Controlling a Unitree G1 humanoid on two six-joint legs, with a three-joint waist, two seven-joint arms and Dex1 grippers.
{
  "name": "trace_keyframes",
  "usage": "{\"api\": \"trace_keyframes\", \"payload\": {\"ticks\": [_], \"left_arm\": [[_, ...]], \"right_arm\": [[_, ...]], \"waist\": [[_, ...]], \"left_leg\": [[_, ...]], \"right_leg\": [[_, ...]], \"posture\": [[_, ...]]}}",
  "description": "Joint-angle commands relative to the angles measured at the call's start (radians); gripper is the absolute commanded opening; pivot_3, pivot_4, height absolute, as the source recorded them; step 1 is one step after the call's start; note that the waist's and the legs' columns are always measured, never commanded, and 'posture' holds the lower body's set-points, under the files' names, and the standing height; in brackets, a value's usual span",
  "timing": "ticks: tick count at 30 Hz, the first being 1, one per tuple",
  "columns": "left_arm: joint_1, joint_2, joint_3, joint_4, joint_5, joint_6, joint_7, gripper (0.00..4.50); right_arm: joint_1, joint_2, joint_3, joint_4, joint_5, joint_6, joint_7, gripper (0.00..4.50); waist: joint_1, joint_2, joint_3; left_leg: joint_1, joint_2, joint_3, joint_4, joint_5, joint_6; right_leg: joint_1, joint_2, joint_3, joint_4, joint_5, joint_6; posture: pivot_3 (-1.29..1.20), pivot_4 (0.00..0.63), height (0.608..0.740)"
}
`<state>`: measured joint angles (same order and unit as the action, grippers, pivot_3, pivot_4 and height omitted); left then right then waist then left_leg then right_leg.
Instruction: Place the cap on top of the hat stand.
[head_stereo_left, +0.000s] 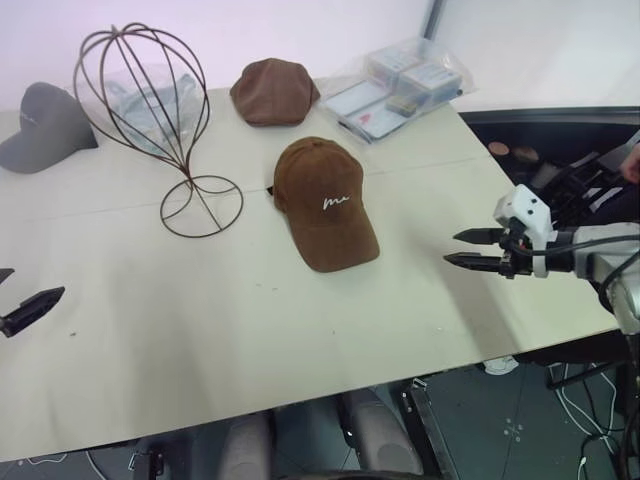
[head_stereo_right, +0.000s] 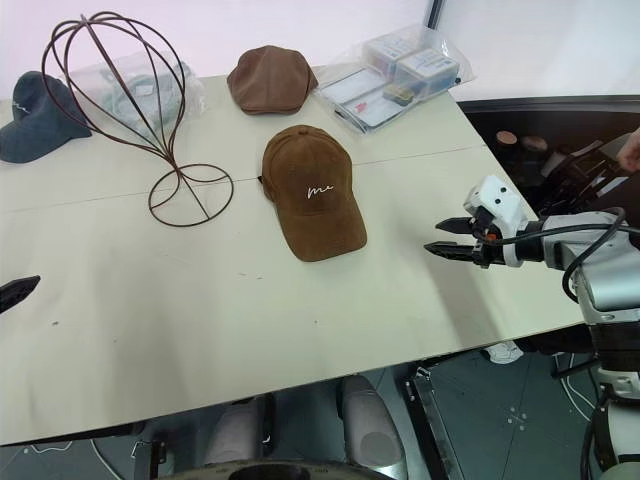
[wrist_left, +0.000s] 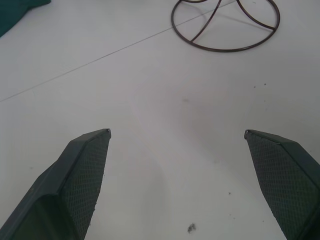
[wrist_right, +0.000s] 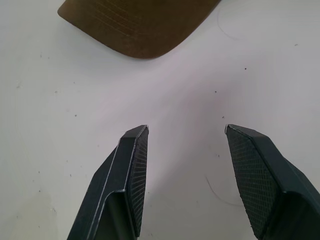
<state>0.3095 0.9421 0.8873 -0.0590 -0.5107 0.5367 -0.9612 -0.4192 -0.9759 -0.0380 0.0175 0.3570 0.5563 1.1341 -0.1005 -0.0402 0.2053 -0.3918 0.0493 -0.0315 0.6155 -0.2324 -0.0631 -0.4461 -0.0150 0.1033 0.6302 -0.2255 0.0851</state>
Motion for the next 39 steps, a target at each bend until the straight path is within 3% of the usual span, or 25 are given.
{"api": "trace_keyframes", "payload": {"ticks": [1,15,30,32,36,39], "left_arm": [[-0.004,0.008,0.02,0.002,-0.008,0.002,-0.005,4.5],[-0.026,0.017,0.021,0.007,-0.014,0.025,-0.023,4.5],[-0.054,0.026,-0.004,0.021,-0.004,0.025,-0.029,4.5],[-0.054,0.032,-0.01,0.026,0.002,0.023,-0.034,4.5],[-0.065,0.045,-0.026,0.043,0.006,0.02,-0.042,4.5],[-0.082,0.052,-0.05,0.049,0.005,0.019,-0.043,4.5]], "right_arm": [[-0.013,-0.001,-0.025,-0.038,0.012,0.005,-0.006,2.46],[-0.009,0.001,-0.015,-0.049,-0.004,-0.007,-0.017,2.46],[-0.002,0.021,0.006,-0.013,-0.081,-0.149,-0.037,2.46],[0.0,0.023,0.011,-0.001,-0.11,-0.211,-0.046,2.46],[0.018,0.015,0.06,0.076,-0.28,-0.558,-0.098,2.46],[0.026,0.05,0.071,0.127,-0.32,-0.747,-0.128,2.46]], "waist": [[0.0,0.0,0.0],[0.001,0.0,0.0],[0.001,0.0,0.0],[0.001,0.0,0.0],[0.001,0.0,0.0],[0.002,0.0,0.0]], "left_leg": [[0.0,0.0,0.0,0.0,0.0,0.0],[0.0,0.0,0.0,0.0,0.0,0.0],[0.0,0.0,0.0,0.001,0.0,0.0],[0.0,0.0,0.0,0.001,0.0,0.0],[0.001,0.0,0.0,0.001,0.0,0.0],[0.001,0.0,0.0,0.001,0.0,0.0]], "right_leg": [[0.0,0.0,0.0,0.0,0.0,0.0],[0.0,0.0,0.0,0.0,0.0,0.0],[0.001,0.0,0.0,0.001,0.0,0.0],[0.001,0.0,0.0,0.001,0.0,0.0],[0.001,0.0,0.0,0.001,0.0,0.0],[0.001,0.0,0.0,0.001,0.0,0.0]], "posture": [[0.0,0.15,0.74],[0.0,0.15,0.74],[0.0,0.15,0.74],[0.0,0.15,0.74],[0.0,0.15,0.74],[0.0,0.15,0.74]]}}
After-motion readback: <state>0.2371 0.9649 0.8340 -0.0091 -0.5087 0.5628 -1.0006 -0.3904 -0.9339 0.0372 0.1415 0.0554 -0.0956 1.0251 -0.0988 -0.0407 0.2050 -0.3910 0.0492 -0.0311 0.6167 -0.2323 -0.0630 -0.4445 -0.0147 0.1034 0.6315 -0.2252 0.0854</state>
